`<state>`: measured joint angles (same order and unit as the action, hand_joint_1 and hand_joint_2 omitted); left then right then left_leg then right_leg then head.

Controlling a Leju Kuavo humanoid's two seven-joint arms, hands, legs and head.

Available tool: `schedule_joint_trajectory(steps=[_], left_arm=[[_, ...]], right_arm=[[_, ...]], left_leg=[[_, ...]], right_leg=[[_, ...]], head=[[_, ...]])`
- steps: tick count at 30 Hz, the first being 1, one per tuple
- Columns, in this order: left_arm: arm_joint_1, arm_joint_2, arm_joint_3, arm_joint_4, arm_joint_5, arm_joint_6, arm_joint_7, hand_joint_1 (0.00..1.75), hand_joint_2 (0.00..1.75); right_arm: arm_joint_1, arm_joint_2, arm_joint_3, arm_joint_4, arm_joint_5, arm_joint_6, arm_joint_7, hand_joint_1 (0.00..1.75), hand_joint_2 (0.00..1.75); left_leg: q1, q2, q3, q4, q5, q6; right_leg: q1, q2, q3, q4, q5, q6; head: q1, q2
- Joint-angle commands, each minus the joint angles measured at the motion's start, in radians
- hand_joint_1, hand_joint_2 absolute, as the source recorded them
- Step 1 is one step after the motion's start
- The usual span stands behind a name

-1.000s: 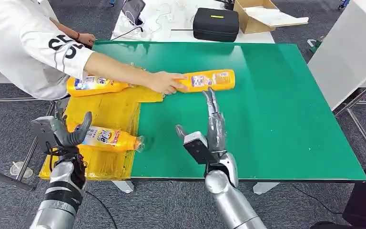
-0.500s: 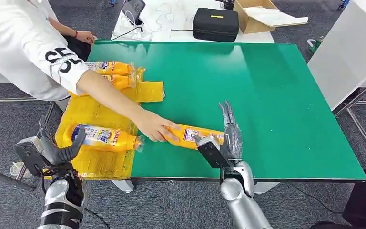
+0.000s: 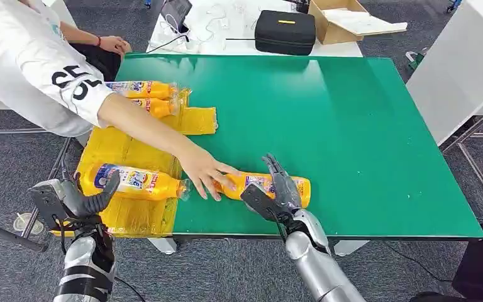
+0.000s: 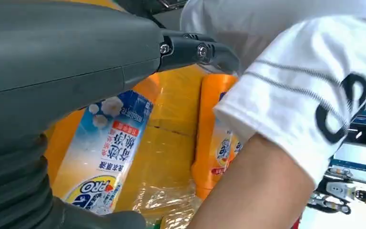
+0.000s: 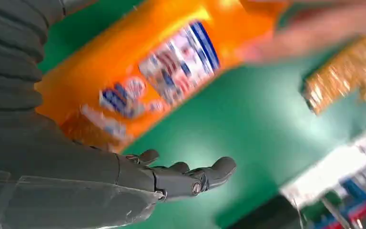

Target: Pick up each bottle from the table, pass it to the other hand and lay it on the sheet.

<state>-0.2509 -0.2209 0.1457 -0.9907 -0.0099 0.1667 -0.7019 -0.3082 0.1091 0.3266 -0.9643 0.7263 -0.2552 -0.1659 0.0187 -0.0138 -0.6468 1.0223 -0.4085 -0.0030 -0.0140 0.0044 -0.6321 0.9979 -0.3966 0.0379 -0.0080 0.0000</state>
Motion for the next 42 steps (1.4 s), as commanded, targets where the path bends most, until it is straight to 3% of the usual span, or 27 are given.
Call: schedule_joint_trajectory(steps=[1,11,23,26,27,32,34,35,42], left_arm=[[-0.066,0.017,0.005,0.132,0.0,-0.014,0.005,0.0,1.75],[-0.076,0.018,0.019,0.17,0.009,-0.04,0.021,0.0,1.75],[-0.118,0.019,0.023,0.248,0.021,-0.046,0.036,0.0,1.75],[-0.118,0.019,0.023,0.248,0.021,-0.046,0.036,0.0,1.75],[-0.12,0.02,0.021,0.251,0.02,-0.043,0.035,0.0,1.75],[-0.124,0.021,0.017,0.257,0.016,-0.041,0.034,0.0,1.75],[-0.129,0.022,0.014,0.269,0.017,-0.044,0.035,0.0,1.75],[-0.132,0.023,0.014,0.274,0.019,-0.045,0.035,0.0,1.75],[-0.136,0.022,0.011,0.284,0.025,-0.035,0.031,0.0,1.75]], right_arm=[[-0.154,-0.046,0.087,0.262,0.015,0.064,0.048,0.0,1.75],[-0.266,-0.099,0.197,0.316,0.063,0.211,0.132,0.0,1.75],[-0.365,-0.125,0.348,0.462,0.024,0.401,0.111,0.0,1.75],[-0.365,-0.125,0.348,0.462,0.024,0.401,0.111,0.0,1.75],[-0.366,-0.125,0.353,0.467,0.02,0.405,0.109,0.12,1.75],[-0.366,-0.129,0.366,0.474,0.015,0.408,0.106,0.12,1.75],[-0.371,-0.138,0.396,0.48,-0.004,0.44,0.096,1.57,1.75],[-0.373,-0.142,0.405,0.481,-0.01,0.449,0.091,1.75,1.75],[-0.367,-0.166,0.446,0.446,-0.09,0.435,0.061,1.75,1.75]], left_leg=[[0.0,0.002,0.005,-0.001,-0.001,0.001],[0.0,0.001,0.004,0.0,0.0,0.001],[0.0,0.001,0.009,-0.002,0.0,0.002],[0.0,0.001,0.009,-0.002,0.0,0.002],[0.0,-0.001,0.005,0.0,0.001,0.001],[0.0,0.0,0.011,-0.002,0.002,0.001],[0.0,0.0,0.011,-0.001,0.001,0.001],[0.0,0.0,0.012,-0.002,0.002,0.001],[0.0,-0.001,0.015,-0.001,0.001,0.001]], right_leg=[[0.0,0.0,0.004,-0.002,0.0,-0.001],[0.0,0.0,0.004,-0.001,0.0,-0.001],[0.001,-0.002,0.01,-0.002,0.0,-0.002],[0.001,-0.002,0.01,-0.002,0.0,-0.002],[0.0,-0.002,0.006,-0.001,0.0,-0.001],[0.001,-0.002,0.011,-0.002,0.001,-0.001],[0.0,-0.001,0.01,-0.001,0.001,-0.001],[0.001,-0.002,0.012,-0.002,0.001,-0.002],[0.001,-0.003,0.015,-0.002,0.001,-0.001]], head=[[0.0,0.0],[0.0,0.0],[0.0,0.0],[0.0,0.0],[0.0,0.0],[0.0,0.0],[0.0,0.0],[0.0,0.0],[0.0,0.0]])
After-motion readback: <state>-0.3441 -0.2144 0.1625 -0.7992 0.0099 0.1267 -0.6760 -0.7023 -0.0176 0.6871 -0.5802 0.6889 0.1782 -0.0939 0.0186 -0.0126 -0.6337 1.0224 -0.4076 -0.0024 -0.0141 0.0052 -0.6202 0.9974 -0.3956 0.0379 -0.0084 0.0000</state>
